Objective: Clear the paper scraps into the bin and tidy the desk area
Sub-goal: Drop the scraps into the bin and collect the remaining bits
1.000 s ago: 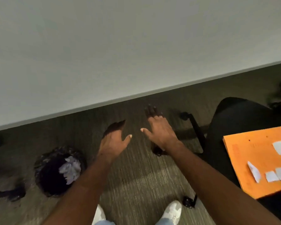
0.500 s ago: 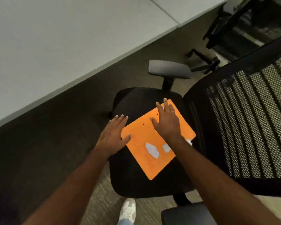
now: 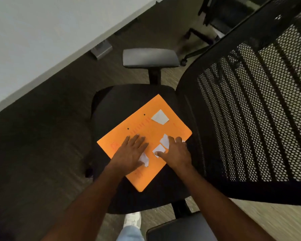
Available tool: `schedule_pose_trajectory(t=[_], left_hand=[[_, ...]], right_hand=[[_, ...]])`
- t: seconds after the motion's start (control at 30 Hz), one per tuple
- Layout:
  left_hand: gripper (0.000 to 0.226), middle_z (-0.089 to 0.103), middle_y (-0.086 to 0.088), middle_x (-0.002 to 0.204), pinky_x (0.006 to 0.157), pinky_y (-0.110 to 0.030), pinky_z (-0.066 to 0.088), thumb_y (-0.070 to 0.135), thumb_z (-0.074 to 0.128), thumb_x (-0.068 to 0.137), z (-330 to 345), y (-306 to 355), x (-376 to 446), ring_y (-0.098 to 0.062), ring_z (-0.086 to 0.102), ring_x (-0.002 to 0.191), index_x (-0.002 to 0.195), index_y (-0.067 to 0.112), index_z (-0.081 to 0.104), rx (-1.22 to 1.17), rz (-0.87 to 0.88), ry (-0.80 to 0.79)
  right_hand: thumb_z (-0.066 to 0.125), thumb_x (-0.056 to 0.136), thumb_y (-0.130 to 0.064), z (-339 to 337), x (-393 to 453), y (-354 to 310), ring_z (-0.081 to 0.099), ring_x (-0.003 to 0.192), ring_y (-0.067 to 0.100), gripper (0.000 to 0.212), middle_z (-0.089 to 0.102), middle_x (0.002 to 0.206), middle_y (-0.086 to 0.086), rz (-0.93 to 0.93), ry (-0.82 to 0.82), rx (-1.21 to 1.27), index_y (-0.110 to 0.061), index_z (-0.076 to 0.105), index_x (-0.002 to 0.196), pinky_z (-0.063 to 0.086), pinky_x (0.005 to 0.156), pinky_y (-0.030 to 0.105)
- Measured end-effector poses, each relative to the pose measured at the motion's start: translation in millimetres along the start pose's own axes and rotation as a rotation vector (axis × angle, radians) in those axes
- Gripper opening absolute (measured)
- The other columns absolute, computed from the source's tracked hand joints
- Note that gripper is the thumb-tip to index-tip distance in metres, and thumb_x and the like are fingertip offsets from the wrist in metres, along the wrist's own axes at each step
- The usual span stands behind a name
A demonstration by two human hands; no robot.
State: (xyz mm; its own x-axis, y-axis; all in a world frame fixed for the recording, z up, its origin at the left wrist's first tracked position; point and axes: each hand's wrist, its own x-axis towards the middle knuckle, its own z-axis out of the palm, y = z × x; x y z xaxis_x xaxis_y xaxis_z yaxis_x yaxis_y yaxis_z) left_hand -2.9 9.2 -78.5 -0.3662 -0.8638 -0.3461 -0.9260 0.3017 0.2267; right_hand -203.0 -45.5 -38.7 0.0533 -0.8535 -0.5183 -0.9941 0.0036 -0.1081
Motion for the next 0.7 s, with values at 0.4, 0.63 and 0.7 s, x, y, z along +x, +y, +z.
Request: schedule_pose_trajectory(t=[0.4,0.63,0.7], left_hand=[[0.015,0.061,0.000,0.128,0.110,-0.039,0.037,0.030,0.072,0.084,-14,-17,19,-0.021,0.050,0.126,0.098,0.025,0.069,-0.073,-0.005,0.181],[0.026,0.060,-0.001,0.126,0.101,-0.037,0.043,0.037,0.067,0.090,-54,-10,82,-0.021,0.051,0.120,0.109,0.019,0.070,-0.135,-0.062,0.308],[0.032,0.059,-0.005,0.134,0.103,-0.039,0.043,0.035,0.065,0.092,-62,-3,103,-0.024,0.049,0.125,0.117,0.016,0.069,-0.106,-0.076,0.323]], right_hand=[[0.070,0.089,-0.030,27,7,-9,0.053,0.117,0.023,0.047,0.055,0.126,0.005,-0.116,0.204,0.090,-0.018,0.053,0.131,0.051,0.093,0.037],[0.078,0.083,-0.027,30,17,0,0.053,0.118,0.024,0.040,0.058,0.118,0.002,-0.131,0.260,0.117,-0.020,0.066,0.120,0.051,0.094,0.040],[0.080,0.080,-0.030,34,18,2,0.046,0.129,0.026,0.045,0.054,0.128,0.002,-0.094,0.290,0.121,-0.024,0.066,0.122,0.044,0.106,0.051]])
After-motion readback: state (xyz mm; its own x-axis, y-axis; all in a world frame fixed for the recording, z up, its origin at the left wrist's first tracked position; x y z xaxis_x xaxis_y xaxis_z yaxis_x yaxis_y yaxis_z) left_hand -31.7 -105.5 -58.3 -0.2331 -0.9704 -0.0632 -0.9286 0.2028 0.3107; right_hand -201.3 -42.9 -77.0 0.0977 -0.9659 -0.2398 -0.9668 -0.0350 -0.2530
